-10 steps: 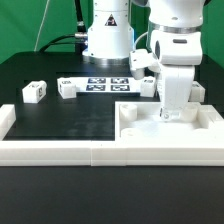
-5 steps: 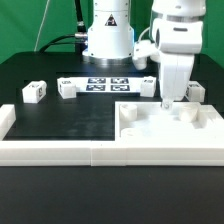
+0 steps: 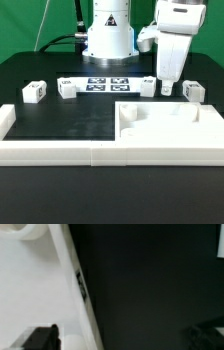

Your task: Assemble one leg

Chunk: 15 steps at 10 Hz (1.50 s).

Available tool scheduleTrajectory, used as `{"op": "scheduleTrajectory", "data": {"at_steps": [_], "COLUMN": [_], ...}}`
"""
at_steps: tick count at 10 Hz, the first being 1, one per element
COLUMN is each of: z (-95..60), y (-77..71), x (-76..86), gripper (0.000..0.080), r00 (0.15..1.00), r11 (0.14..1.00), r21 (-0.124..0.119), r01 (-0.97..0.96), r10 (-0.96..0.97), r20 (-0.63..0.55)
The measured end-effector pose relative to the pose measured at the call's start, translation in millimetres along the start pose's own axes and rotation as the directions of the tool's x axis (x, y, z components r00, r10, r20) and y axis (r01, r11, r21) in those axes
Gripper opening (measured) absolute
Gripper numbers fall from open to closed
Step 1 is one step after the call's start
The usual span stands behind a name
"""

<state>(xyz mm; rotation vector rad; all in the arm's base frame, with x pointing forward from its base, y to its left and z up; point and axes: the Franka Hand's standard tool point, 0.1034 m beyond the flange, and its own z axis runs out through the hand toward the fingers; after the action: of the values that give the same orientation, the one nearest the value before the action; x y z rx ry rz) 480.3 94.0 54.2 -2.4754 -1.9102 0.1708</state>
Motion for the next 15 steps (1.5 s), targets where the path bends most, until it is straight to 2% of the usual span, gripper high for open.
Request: {"op": "scheduleTrajectory", "data": {"at_steps": [3,5,7,8,10,14,15], "z": [0.9,5.9,10.8,13.6,12.0,12.3,13.2], "y": [-2.2,-29.0,-48.6,-62.4,-75.2,-76.2,-79.7], "x": [0.6,2.2,15.5,28.1,49.5,48.7,45.8], "gripper": [0.0649,0.0649,0.0649,0.0649,0.0649,0.0649,0.0649], "r00": [0.970,0.840,0.610,0.465,0.256,0.257,0.275], "r11": [0.970,0.841,0.610,0.465,0.253,0.253,0.271], "r21": [0.003,0.000,0.021,0.042,0.068,0.062,0.052], "r01": [-0.244,-0.542,-0.792,-0.884,-0.965,-0.965,-0.961], "r10": [0.244,0.542,0.792,0.885,0.966,0.965,0.957], "r20": [-0.002,-0.028,-0.014,0.005,0.025,0.057,0.094]}}
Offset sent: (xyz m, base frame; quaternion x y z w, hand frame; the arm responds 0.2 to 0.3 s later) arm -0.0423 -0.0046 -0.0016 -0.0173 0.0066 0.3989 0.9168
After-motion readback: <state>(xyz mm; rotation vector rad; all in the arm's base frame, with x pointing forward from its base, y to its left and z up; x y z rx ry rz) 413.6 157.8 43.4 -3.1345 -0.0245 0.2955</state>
